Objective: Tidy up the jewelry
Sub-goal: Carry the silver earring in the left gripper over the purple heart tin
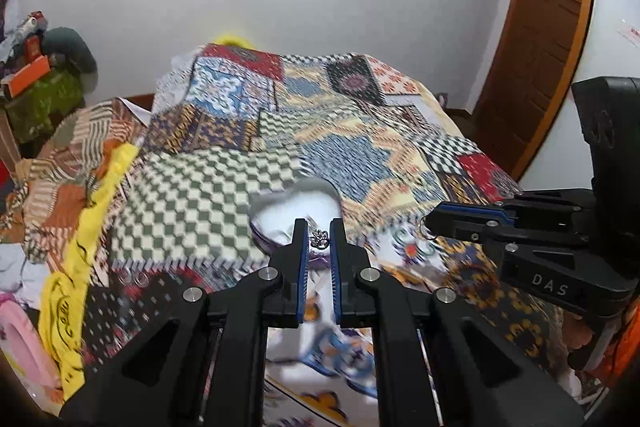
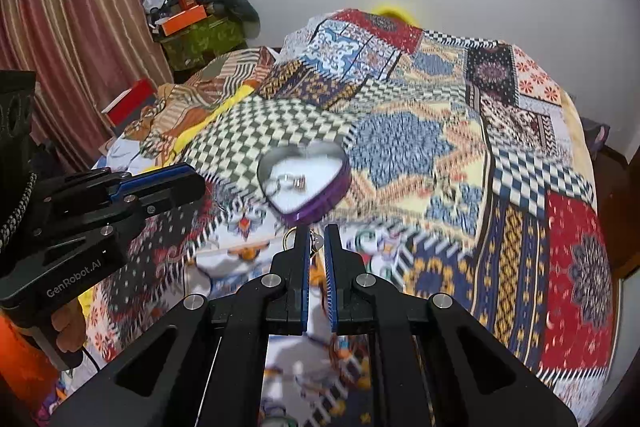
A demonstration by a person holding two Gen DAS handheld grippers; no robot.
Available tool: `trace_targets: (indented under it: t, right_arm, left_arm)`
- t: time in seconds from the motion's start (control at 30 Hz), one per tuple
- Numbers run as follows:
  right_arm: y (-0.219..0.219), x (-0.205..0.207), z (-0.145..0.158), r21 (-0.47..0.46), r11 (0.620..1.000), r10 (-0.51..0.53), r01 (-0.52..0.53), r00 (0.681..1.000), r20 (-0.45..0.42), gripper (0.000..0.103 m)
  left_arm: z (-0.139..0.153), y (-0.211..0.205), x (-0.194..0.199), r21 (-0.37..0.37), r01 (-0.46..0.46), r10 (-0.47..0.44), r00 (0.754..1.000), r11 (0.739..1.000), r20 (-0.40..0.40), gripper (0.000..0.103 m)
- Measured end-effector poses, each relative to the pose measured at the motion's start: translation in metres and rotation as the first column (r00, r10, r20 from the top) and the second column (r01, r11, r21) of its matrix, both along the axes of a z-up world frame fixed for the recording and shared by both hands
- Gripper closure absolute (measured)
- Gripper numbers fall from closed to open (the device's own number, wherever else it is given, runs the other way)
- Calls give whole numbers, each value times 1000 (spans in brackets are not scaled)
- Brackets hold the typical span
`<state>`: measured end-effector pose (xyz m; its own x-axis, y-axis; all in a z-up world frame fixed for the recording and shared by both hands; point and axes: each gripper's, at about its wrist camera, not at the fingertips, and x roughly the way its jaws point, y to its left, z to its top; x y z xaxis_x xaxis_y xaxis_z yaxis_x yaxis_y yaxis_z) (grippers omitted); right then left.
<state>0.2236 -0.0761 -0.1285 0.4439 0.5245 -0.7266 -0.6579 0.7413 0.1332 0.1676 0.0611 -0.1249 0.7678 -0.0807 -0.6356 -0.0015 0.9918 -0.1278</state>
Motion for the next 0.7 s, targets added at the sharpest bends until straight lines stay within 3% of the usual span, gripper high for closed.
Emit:
trace_targets:
  t: [0.47,0.7]
  right_arm:
    - [42,61,-8,-55,998,-15,11,998,-65,97]
    - [55,90,-30,-83,996,-29,13,979,-200,97]
  left_arm:
    - [-21,25,61,-28,-10,9,999,1000,-51,95]
    - [-46,27,86,-32,-14,10,993,999,-114,94]
